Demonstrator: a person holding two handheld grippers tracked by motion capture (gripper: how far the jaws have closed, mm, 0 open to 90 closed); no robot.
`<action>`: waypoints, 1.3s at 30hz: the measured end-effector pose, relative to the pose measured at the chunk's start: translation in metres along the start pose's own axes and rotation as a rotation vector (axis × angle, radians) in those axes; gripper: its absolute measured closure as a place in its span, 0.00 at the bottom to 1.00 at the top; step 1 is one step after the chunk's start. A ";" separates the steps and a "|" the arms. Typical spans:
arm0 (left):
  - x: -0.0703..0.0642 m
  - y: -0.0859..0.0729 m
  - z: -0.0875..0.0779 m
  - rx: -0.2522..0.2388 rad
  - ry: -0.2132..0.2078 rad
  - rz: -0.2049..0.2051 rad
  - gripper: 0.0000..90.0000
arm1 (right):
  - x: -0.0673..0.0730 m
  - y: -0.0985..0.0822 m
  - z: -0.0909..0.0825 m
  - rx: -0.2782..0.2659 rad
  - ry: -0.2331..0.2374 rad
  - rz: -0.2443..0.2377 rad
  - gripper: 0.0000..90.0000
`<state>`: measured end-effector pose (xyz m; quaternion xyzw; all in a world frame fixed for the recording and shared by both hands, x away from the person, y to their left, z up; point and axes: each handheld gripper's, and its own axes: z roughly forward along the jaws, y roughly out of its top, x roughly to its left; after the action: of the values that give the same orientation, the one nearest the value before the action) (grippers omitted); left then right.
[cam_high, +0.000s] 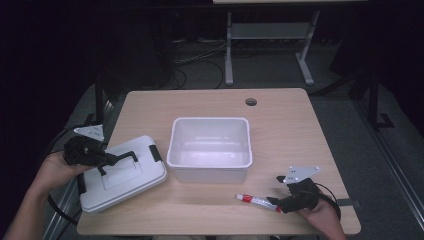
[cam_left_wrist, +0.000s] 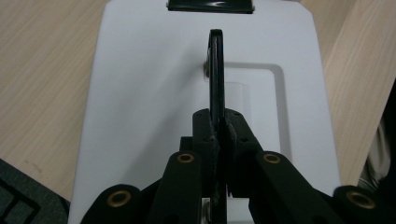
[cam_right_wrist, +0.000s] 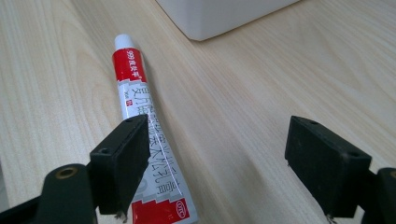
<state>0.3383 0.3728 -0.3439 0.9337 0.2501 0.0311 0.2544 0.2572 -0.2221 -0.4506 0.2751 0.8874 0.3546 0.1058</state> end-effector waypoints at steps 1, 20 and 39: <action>0.001 -0.002 0.005 -0.005 -0.006 -0.006 0.94 | 0.000 0.000 0.001 0.002 0.001 -0.005 0.24; 0.007 -0.009 0.040 0.001 -0.028 -0.008 0.93 | 0.003 0.001 0.005 0.023 0.017 -0.006 0.24; 0.005 -0.022 0.042 -0.081 -0.015 -0.029 0.83 | 0.007 0.007 0.002 0.030 0.020 -0.019 0.24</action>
<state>0.3410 0.3722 -0.3917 0.9190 0.2602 0.0305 0.2944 0.2552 -0.2130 -0.4472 0.2649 0.8962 0.3427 0.0962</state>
